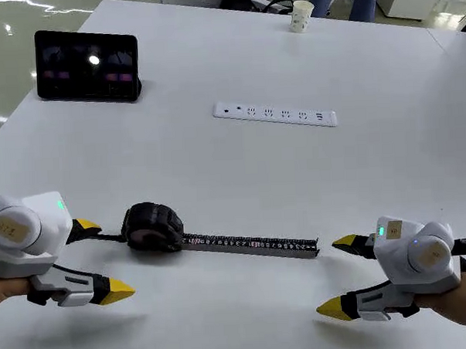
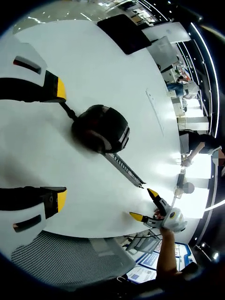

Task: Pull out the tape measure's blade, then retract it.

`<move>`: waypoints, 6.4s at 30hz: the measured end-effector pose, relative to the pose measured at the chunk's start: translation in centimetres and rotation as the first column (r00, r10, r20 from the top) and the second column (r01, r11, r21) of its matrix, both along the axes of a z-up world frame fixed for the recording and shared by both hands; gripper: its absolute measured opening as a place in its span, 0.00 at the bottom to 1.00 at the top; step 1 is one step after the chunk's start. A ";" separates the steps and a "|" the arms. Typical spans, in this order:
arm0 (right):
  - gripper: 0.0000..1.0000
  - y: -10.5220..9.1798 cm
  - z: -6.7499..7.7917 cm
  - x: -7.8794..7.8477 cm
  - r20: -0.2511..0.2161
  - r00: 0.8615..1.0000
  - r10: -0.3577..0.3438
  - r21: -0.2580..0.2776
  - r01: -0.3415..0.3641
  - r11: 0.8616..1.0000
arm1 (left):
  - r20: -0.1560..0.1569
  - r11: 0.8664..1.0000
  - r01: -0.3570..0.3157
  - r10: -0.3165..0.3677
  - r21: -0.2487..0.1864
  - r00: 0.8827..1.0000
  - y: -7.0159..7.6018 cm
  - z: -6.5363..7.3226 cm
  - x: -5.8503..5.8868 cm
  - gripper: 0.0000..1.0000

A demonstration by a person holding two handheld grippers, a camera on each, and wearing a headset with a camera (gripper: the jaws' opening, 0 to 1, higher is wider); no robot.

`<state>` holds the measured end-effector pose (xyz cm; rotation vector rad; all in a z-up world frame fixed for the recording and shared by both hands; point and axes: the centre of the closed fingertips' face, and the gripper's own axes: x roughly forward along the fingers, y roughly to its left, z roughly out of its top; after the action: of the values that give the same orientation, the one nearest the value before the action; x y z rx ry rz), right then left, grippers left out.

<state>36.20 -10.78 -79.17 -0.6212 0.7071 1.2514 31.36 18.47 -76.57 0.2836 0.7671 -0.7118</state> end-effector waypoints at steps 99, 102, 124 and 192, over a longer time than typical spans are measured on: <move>0.99 4.2 7.1 -4.4 -0.038 0.883 -0.468 0.298 0.457 0.838 | 0.129 0.886 -0.427 0.451 -0.178 0.883 -4.9 4.6 -1.1 0.99; 0.99 4.2 7.2 -4.4 -0.037 0.885 -0.464 0.296 0.453 0.841 | 0.127 0.887 -0.426 0.450 -0.178 0.884 -5.0 4.5 -1.2 0.99; 0.99 4.6 7.2 -4.7 -0.036 0.900 -0.435 0.299 0.426 0.854 | 0.117 0.883 -0.435 0.458 -0.178 0.881 -4.9 4.4 -1.0 0.96; 0.58 2.2 2.3 2.9 0.004 0.996 -0.086 0.142 0.085 0.986 | 0.161 0.777 -0.612 0.629 -0.147 0.761 -3.3 2.3 5.5 0.99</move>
<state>39.14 -8.57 -76.82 -0.4754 0.6241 1.2063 36.89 15.19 -74.26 0.0066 0.5801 -0.0731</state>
